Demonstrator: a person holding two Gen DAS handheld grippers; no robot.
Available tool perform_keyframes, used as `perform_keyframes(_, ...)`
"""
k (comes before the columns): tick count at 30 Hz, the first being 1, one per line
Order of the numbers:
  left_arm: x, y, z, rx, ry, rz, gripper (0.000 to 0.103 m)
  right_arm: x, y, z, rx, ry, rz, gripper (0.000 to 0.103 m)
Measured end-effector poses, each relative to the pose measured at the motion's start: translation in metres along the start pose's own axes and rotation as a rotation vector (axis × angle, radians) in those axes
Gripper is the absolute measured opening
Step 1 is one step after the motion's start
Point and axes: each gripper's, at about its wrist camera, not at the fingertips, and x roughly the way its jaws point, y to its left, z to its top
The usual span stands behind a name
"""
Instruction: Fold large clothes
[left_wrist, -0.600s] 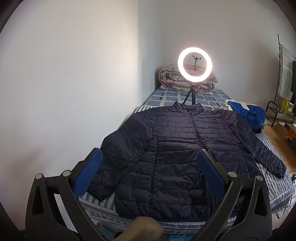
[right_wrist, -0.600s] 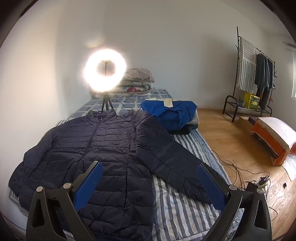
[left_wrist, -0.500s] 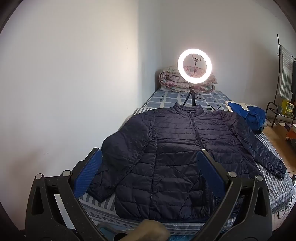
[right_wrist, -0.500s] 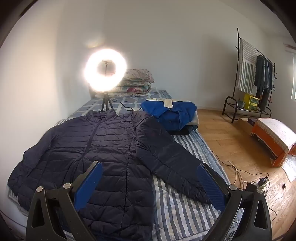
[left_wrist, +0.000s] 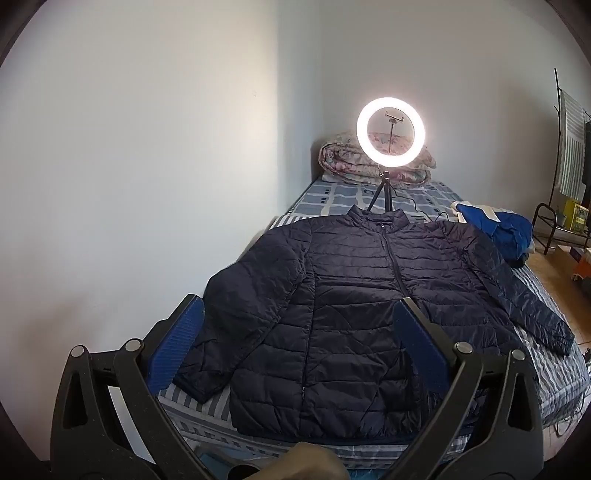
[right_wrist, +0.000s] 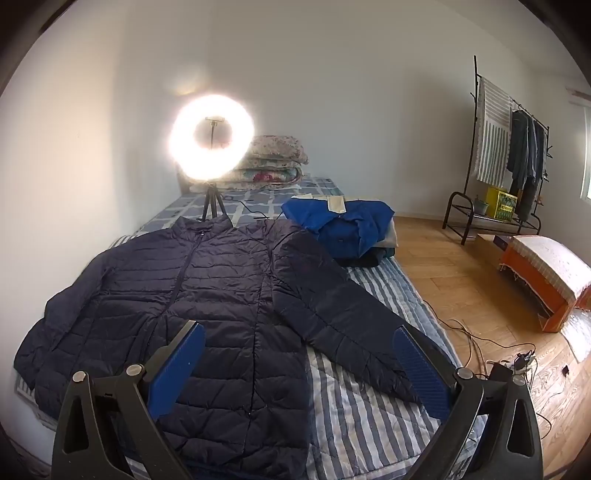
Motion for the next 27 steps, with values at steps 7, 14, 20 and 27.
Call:
perform_keyframes(7,-0.004,-0.0006,0.001,-0.003,-0.015,0.0,0.103,-0.0014,0.001,0.0015,0.001,-0.006,0.001,0.103)
perform_keyframes(14,-0.0068,-0.0017,0.0028,-0.01,-0.021,-0.003,0.103,-0.0018,0.0013,0.0017,0.001,-0.006,0.001,0.103)
perform_keyframes(20,-0.0075,-0.0017,0.0041,-0.012,-0.024,-0.004,0.103,-0.0017,0.0017,0.0026,0.005,-0.006,0.004,0.103)
perform_keyframes(27,-0.0088,-0.0013,0.0042,-0.015,-0.029,-0.004,0.103,-0.0011,0.0023,0.0036,0.008,-0.007,0.006,0.103)
